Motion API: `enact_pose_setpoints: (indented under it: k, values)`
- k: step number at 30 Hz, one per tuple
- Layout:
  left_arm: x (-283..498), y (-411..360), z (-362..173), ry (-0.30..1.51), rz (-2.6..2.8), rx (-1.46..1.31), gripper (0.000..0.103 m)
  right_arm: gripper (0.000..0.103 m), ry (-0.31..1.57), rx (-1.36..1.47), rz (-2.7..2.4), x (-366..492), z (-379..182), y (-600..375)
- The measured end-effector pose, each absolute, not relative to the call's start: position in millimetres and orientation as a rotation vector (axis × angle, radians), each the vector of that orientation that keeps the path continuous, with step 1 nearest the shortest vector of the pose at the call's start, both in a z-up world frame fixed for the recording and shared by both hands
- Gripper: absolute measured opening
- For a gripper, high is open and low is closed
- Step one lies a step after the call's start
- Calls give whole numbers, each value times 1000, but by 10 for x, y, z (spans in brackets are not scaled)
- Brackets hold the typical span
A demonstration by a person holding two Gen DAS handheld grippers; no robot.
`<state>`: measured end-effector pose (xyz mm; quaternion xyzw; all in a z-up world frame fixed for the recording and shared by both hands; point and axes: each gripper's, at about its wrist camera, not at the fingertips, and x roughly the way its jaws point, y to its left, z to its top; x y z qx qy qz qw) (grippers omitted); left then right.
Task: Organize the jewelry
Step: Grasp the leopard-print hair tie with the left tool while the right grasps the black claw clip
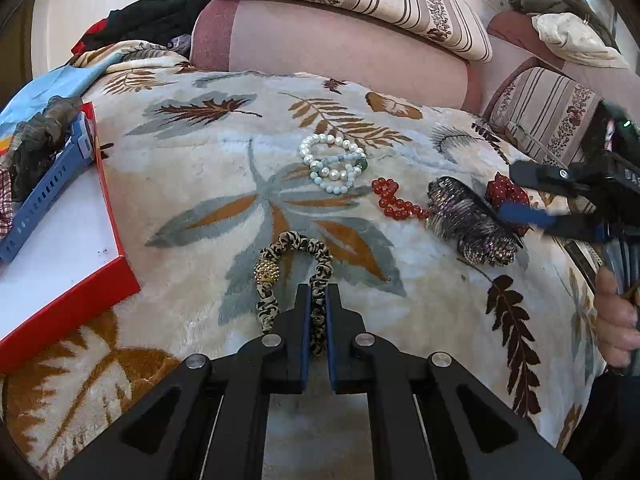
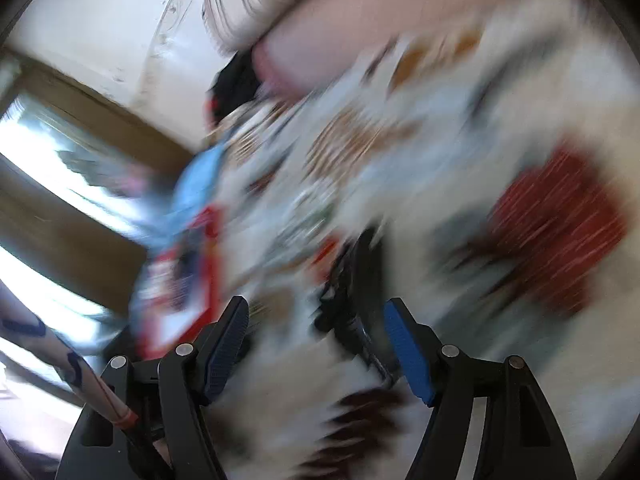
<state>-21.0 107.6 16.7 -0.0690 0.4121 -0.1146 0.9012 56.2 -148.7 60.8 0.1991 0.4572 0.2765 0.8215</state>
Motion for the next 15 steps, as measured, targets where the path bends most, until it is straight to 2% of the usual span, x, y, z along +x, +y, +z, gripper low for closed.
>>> enact_pose_setpoints:
  k: [2,5,8,15]
  values:
    - [-206,1073,168,853,-239,-143,7,79,925,329,578,546,709,-1437]
    - [-202,1078,166,854,-242,-149,7,79,955,346,609,551,632,-1382]
    - [-198,1079,165,854,-243,-149,7,79,940,189,565,510,628,-1204]
    - [-201,1078,168,853,-243,-149,7,79,950,36,562,462,542,-940]
